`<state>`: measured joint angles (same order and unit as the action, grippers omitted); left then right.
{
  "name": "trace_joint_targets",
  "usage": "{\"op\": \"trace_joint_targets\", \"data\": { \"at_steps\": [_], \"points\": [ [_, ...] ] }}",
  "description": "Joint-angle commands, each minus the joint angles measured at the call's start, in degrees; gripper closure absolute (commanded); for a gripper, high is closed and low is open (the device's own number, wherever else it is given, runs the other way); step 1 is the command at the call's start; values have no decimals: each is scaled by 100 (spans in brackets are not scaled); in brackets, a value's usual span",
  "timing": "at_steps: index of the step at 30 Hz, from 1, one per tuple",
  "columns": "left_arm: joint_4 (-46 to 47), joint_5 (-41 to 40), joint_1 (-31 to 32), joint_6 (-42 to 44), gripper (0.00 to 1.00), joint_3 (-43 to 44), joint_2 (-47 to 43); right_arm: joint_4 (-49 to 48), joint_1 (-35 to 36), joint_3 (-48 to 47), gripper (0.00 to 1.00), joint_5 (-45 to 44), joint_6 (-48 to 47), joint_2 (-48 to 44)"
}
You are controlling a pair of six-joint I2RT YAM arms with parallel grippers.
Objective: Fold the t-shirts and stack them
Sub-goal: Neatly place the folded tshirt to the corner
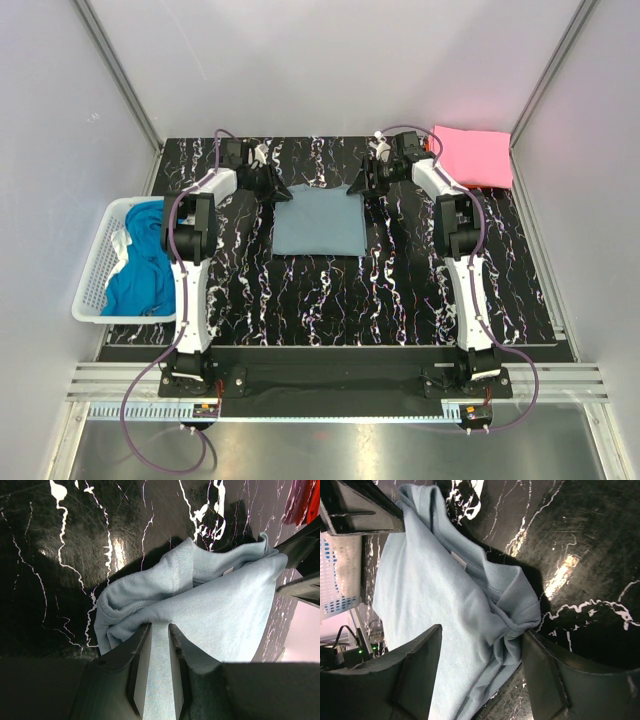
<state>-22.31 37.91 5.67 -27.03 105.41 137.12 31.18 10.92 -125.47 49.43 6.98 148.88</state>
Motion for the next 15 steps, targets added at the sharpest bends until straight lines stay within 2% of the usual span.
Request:
{"op": "trace_joint_targets", "data": {
  "at_steps": [1, 7, 10, 11, 15],
  "points": [
    [33, -258, -31, 101, 73, 42, 245, 204, 86, -109, 30, 67, -13, 264],
    [33, -267, -40, 110, 73, 59, 263, 687, 95, -557, 27, 50, -74, 554],
    [16, -267, -40, 110, 74, 50, 263, 618, 68, -383, 18, -643, -4, 362],
    [24, -275, -40, 110, 74, 50, 263, 426, 68, -303, 16, -1054, 22, 283],
    [24, -267, -40, 110, 74, 77, 280, -41, 60, 101, 12, -1645, 241, -60]
  ]
}}
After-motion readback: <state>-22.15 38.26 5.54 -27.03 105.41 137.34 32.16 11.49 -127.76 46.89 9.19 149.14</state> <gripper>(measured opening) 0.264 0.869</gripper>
